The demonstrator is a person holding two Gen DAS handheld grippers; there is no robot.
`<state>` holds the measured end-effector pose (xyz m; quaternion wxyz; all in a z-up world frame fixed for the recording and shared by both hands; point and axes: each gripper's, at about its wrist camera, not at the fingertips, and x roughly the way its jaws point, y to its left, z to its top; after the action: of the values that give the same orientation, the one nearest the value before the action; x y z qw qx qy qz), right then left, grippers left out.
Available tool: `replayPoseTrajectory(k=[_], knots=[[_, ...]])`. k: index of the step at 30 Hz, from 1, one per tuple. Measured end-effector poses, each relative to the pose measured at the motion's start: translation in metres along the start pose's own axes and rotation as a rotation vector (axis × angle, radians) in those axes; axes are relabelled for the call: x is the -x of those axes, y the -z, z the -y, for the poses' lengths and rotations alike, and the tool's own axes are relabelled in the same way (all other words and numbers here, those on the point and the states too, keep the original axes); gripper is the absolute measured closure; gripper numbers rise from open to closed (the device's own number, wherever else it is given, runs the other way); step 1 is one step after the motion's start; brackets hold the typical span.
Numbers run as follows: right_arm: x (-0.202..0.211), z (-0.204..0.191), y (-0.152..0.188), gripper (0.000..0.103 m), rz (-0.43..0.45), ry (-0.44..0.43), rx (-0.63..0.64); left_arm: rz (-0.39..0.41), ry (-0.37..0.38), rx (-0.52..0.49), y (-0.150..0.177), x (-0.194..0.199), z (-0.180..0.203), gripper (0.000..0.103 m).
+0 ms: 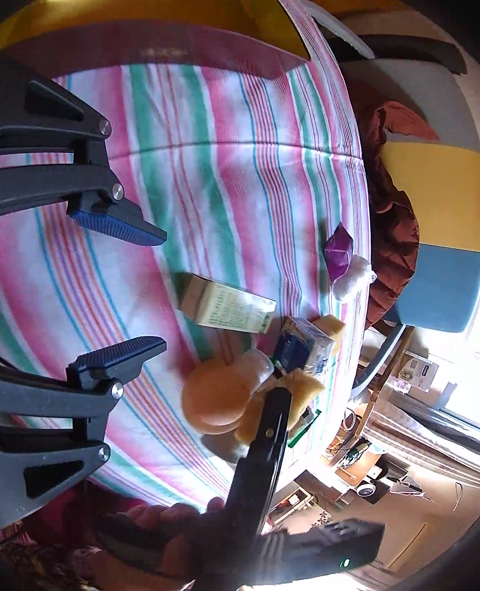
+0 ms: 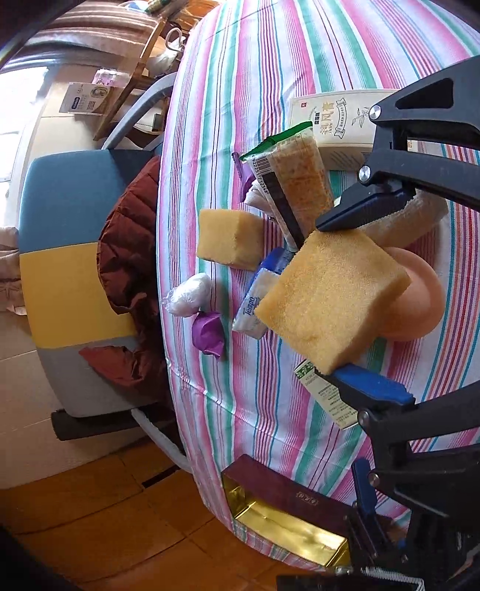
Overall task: Organize objects
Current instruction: 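Grasp the yellow sponge with the right tool while the left tool grasps the green-and-white box, then carry the sponge with the right tool while the left tool sets the box into the gold tray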
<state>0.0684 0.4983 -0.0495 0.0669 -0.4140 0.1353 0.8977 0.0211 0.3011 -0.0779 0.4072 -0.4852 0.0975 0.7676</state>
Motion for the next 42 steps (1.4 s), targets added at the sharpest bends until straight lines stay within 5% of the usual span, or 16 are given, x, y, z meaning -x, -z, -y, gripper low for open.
replayPoseTrajectory(k=[3,14,21,42], knots=[[0.004,0.006,-0.002,0.033,0.015,-0.049,-0.054,0.002,-0.016,-0.021,-0.012,-0.014,0.006,0.038],[0.015,0.013,-0.007,0.032,0.068,-0.146,-0.129,0.042,-0.080,-0.095,-0.034,-0.051,0.017,0.038],[0.013,0.015,-0.007,0.032,0.065,-0.160,-0.139,0.126,-0.166,-0.177,-0.016,-0.050,0.014,0.073],[0.005,-0.004,-0.001,0.032,0.043,-0.177,-0.061,0.189,-0.114,-0.138,0.052,0.000,0.007,0.073]])
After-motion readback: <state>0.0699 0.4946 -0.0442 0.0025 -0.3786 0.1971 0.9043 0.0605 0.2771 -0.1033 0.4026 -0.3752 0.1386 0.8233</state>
